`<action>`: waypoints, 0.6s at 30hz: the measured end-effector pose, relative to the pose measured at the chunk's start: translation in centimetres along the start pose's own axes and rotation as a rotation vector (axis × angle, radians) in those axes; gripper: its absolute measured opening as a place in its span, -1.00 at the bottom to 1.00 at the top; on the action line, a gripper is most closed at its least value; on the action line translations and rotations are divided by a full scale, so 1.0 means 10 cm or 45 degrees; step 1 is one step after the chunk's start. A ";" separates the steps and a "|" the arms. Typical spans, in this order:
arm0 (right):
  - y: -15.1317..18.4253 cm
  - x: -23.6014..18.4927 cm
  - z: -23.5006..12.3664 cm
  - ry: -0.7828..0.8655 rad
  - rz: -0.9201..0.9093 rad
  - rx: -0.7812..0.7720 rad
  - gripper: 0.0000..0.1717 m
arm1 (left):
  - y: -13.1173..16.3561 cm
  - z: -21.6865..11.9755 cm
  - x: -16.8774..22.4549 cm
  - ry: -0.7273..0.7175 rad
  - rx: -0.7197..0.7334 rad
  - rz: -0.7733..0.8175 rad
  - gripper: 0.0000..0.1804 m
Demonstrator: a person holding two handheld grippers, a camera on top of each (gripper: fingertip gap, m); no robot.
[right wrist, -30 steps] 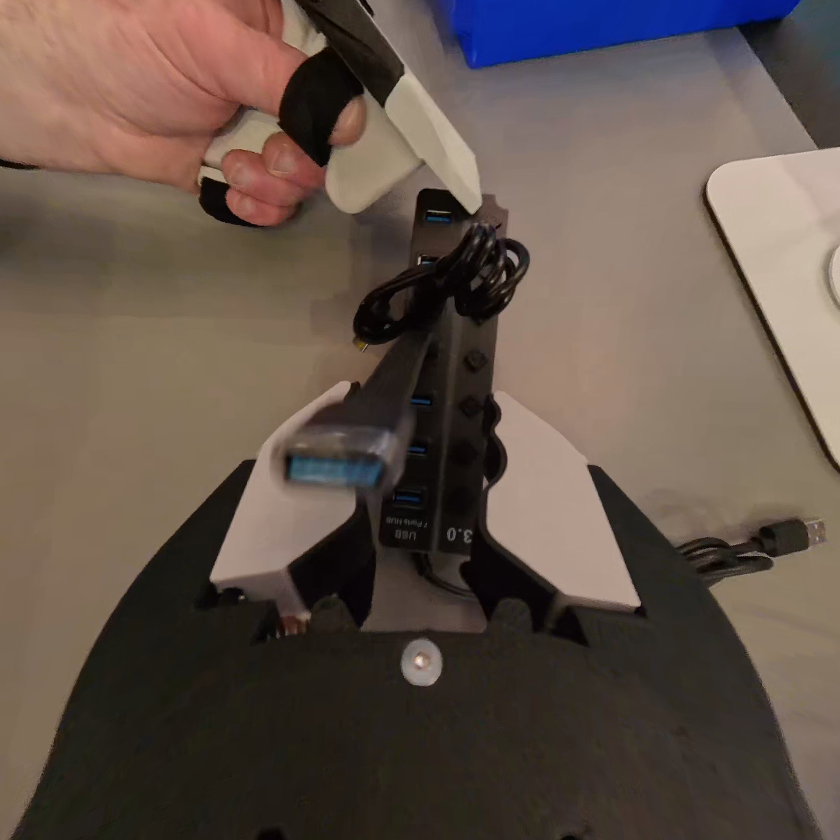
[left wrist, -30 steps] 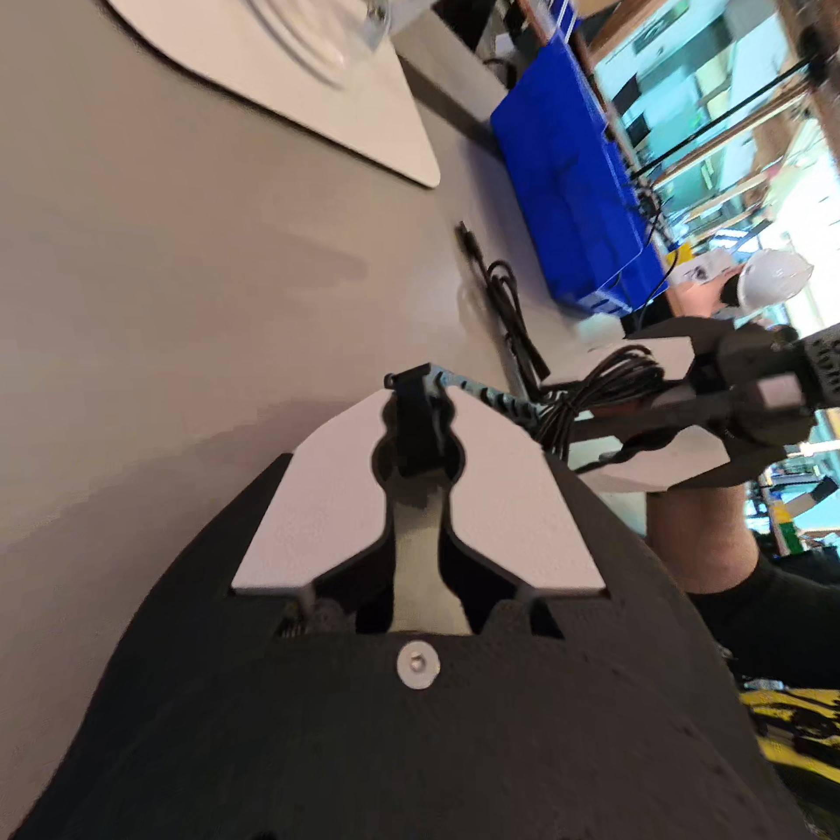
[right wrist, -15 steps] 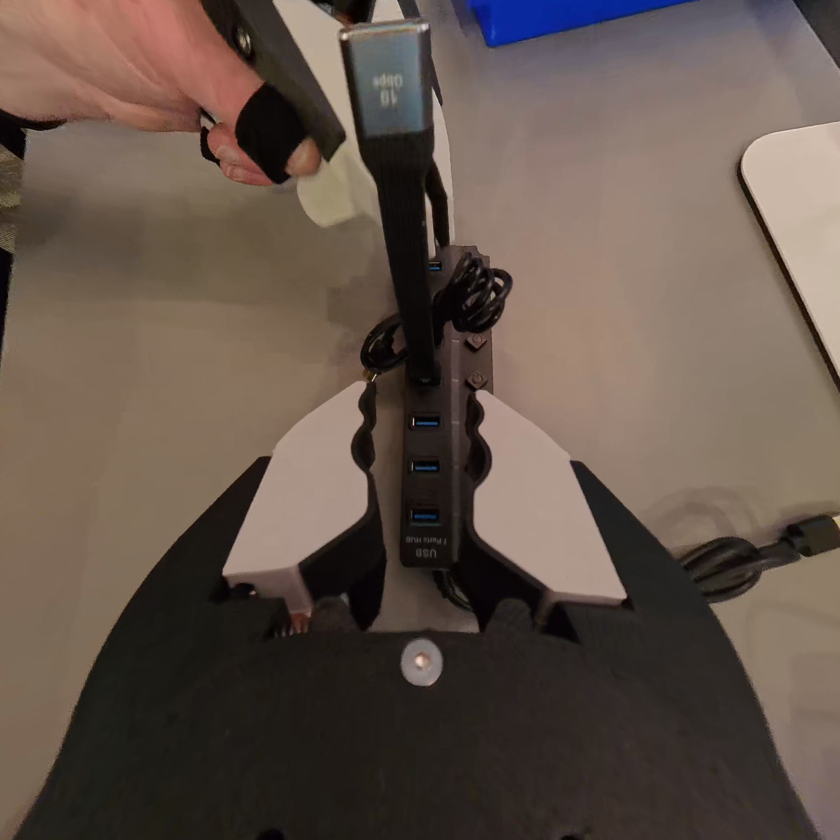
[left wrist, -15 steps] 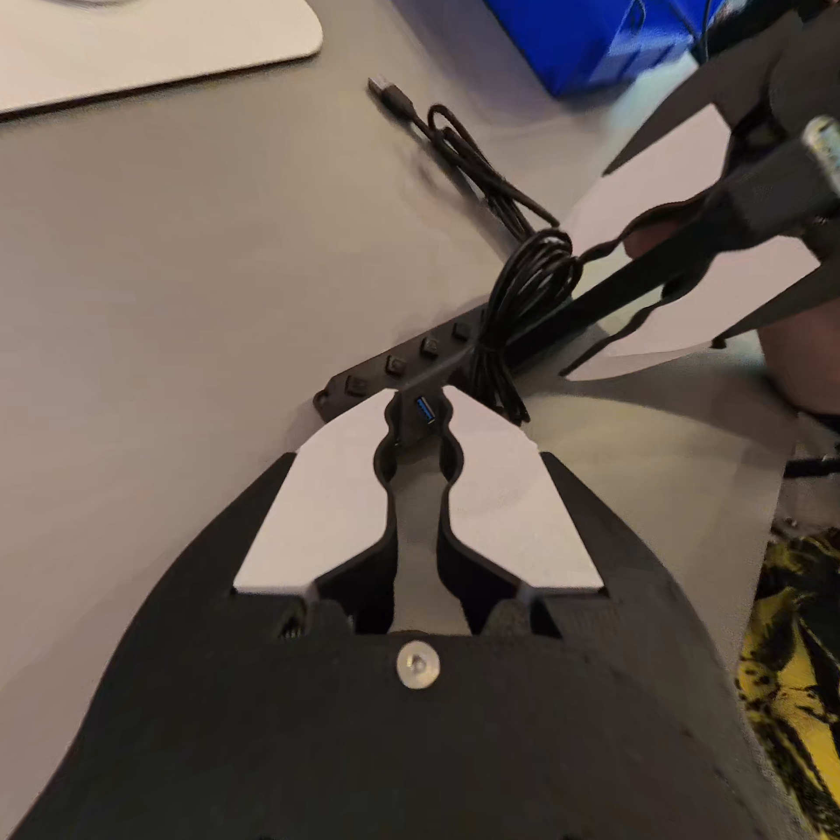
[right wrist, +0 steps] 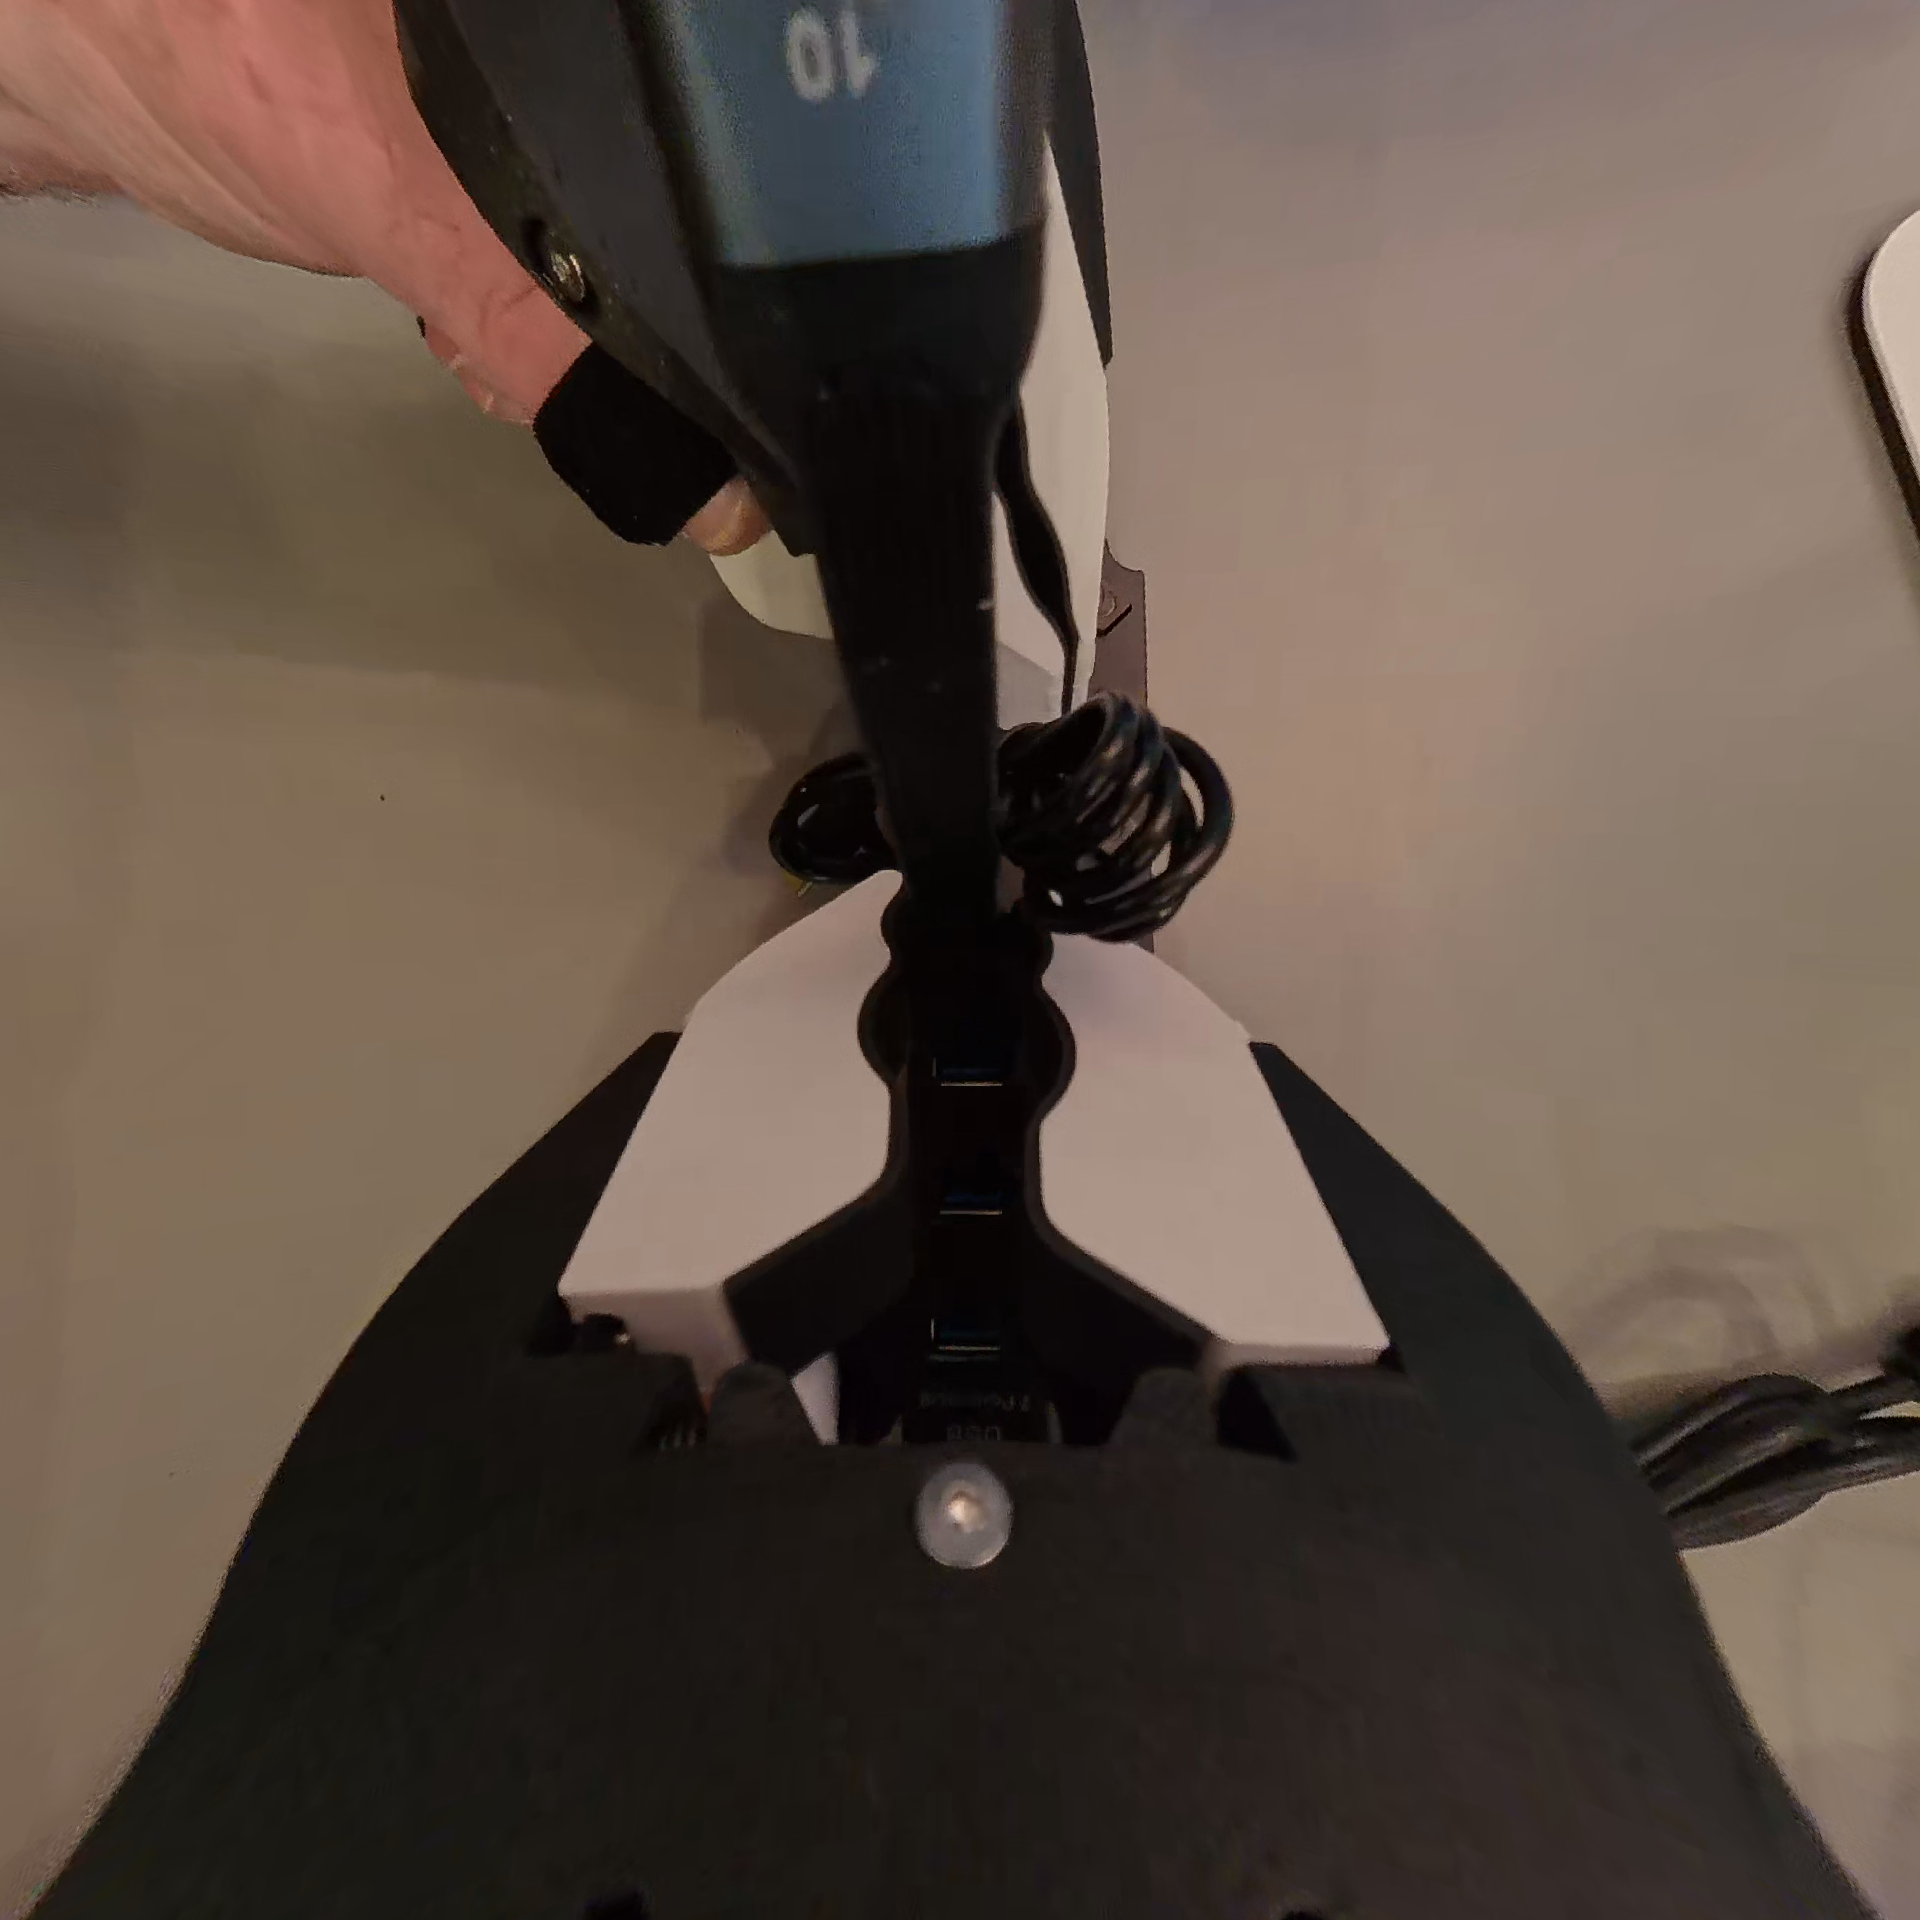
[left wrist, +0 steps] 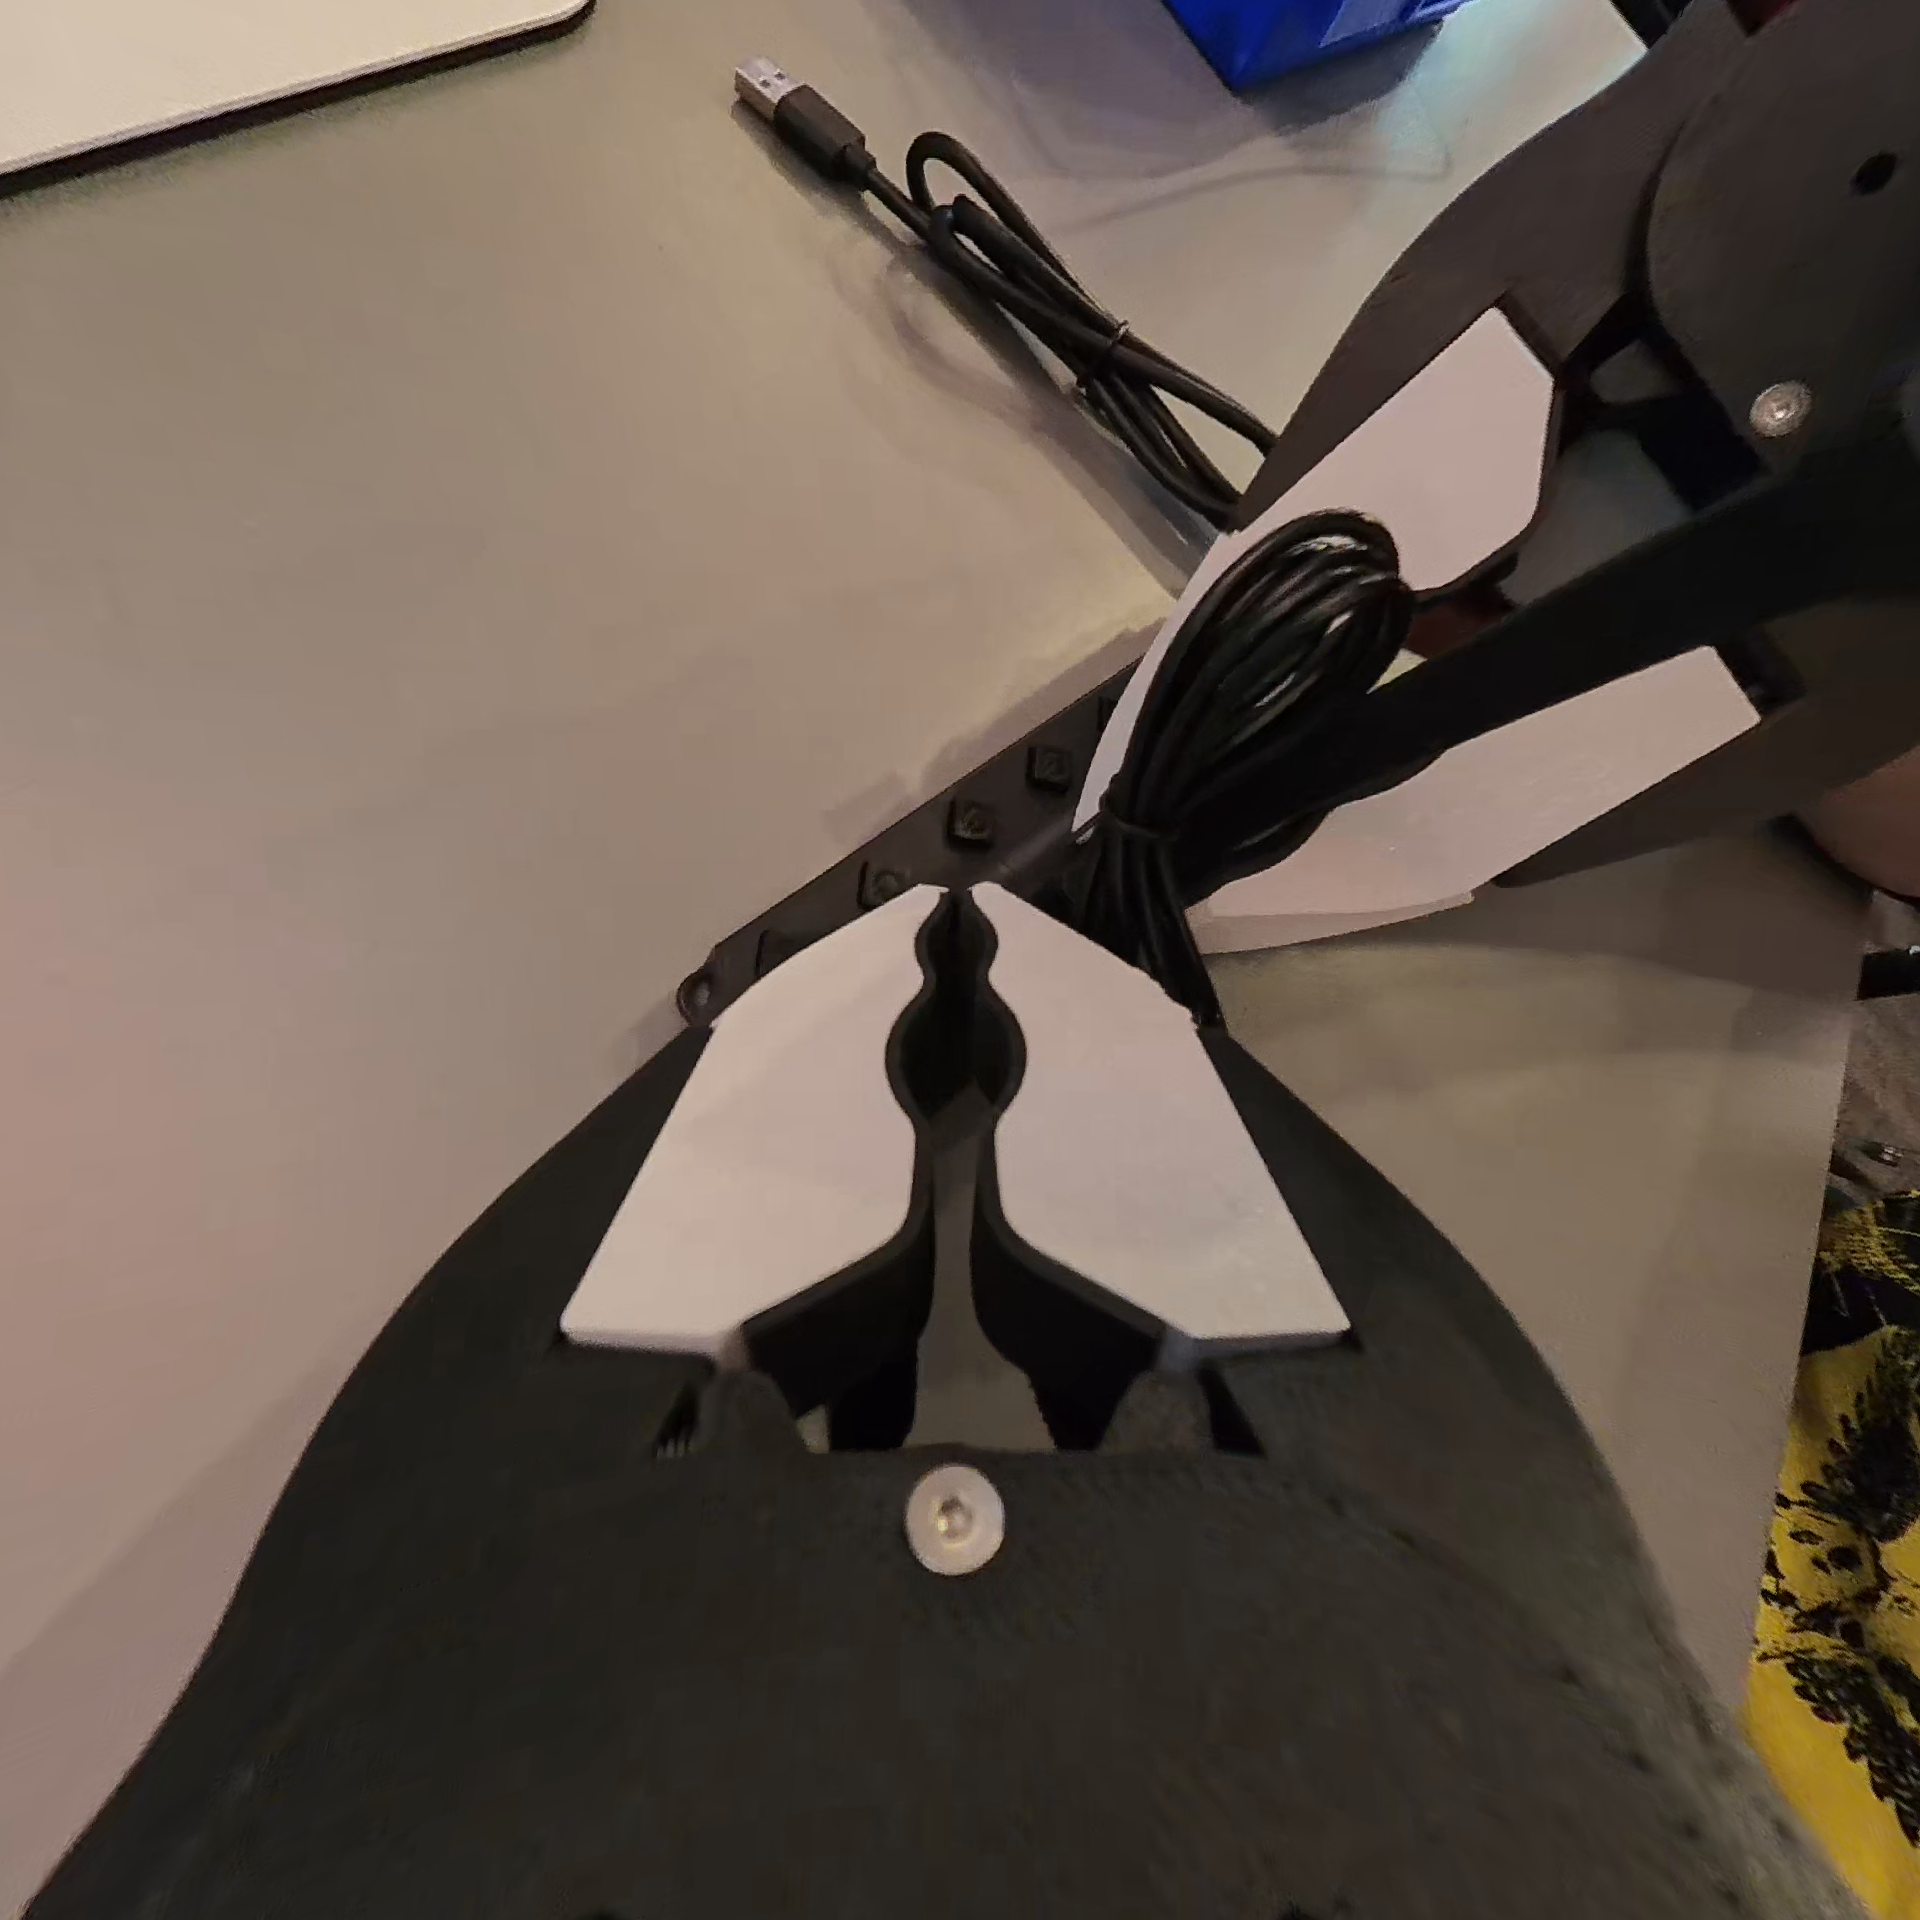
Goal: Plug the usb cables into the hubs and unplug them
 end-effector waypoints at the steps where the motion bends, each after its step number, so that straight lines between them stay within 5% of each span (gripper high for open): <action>1: 0.00 0.00 0.00 -0.001 -0.012 0.000 -0.81 | -0.01 -0.01 0.01 0.014 -0.001 0.016 -1.00; 5: -0.01 0.00 -0.06 0.013 -0.047 0.055 -0.82 | -0.19 -0.34 0.01 0.013 0.215 0.020 -0.75; 9: -0.24 0.15 -0.43 0.023 0.058 0.360 -0.82 | -0.31 -0.77 -0.01 -0.065 0.434 -0.033 -0.33; 13: -0.45 0.21 -0.77 -0.150 0.243 0.661 -0.82 | -0.51 -0.96 0.27 0.242 0.755 -0.059 -0.25; 18: -0.56 0.31 -1.03 -0.386 0.521 0.981 -0.83 | -0.65 -1.12 0.43 0.406 0.933 0.071 -0.13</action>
Point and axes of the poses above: each gripper's, where its closed fingertips meet, z out along the fingers, y out of its underside, x = y × z across the jaws, the point moved 5 cm from there along -z, back along the fingers, and after that the axes turned 12 degrees about y, right-handed, at the moved point
